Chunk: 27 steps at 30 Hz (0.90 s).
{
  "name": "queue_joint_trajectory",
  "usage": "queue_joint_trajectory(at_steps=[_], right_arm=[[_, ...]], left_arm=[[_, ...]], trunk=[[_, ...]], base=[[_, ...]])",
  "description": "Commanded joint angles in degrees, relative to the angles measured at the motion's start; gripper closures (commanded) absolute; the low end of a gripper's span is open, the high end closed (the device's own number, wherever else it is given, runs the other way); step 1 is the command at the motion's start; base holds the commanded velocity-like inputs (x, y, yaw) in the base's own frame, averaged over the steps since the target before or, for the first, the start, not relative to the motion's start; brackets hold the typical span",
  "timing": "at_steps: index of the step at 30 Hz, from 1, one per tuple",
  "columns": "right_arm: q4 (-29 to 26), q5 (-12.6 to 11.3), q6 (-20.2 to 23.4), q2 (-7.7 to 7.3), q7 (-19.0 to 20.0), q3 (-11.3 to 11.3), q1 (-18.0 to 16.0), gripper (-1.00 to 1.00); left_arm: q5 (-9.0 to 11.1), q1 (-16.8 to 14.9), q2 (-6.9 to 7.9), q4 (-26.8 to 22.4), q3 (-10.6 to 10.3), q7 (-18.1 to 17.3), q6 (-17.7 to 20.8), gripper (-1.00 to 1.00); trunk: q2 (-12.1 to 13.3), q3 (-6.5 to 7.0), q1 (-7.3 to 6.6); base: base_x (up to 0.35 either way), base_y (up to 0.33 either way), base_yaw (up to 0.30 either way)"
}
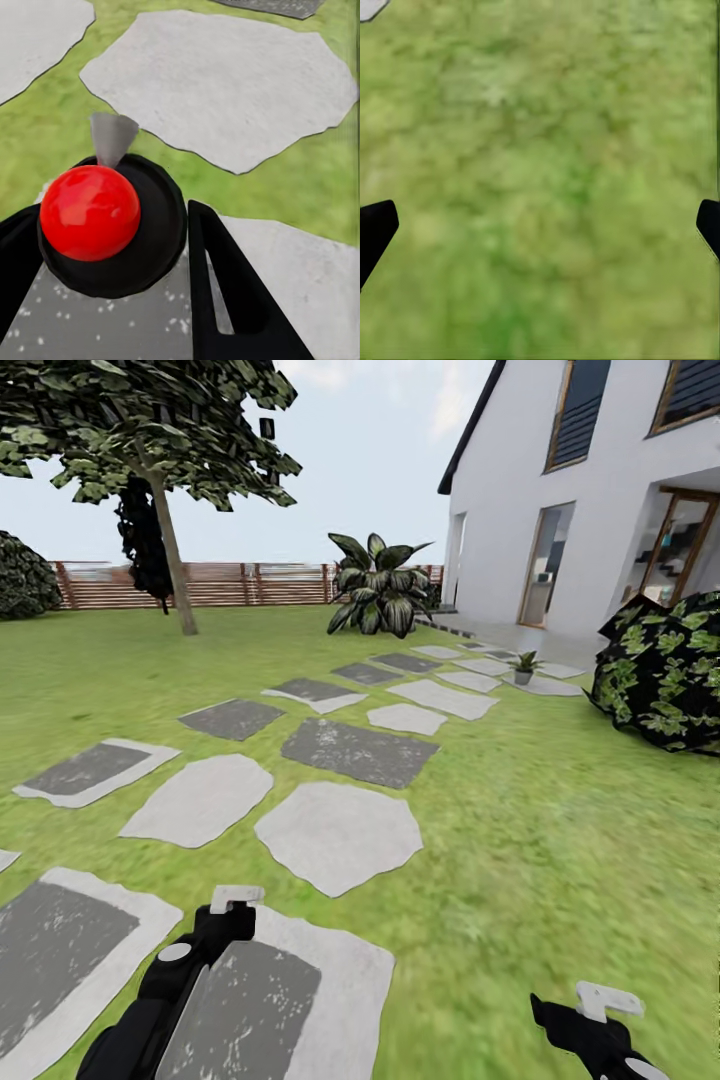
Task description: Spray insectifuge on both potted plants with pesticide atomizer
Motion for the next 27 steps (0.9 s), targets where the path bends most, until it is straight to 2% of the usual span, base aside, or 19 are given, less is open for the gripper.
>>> queue_joint_trajectory(at_steps=[1, 8, 27], right_arm=[[-0.10, -0.05, 0.29, -0.01, 0.00, 0.00, 0.01, -1.00], [-0.07, -0.05, 0.29, -0.01, 0.01, -0.01, 0.01, -1.00], [-0.10, 0.04, 0.29, -0.01, -0.03, 0.00, 0.01, -1.00]], left_arm=[[-0.07, -0.02, 0.03, -0.08, -0.01, -0.18, 0.31, 1.00], [-0.07, -0.02, 0.04, -0.08, -0.01, -0.18, 0.31, 1.00], [-0.07, -0.02, 0.04, -0.08, -0.01, -0.18, 0.31, 1.00]], trunk=[[-0.02, 0.02, 0.03], [-0.02, 0.41, 0.03], [-0.02, 0.48, 0.03]], base=[[0.330, 0.000, -0.179], [0.330, 0.000, -0.145], [0.332, 0.000, -0.024]])
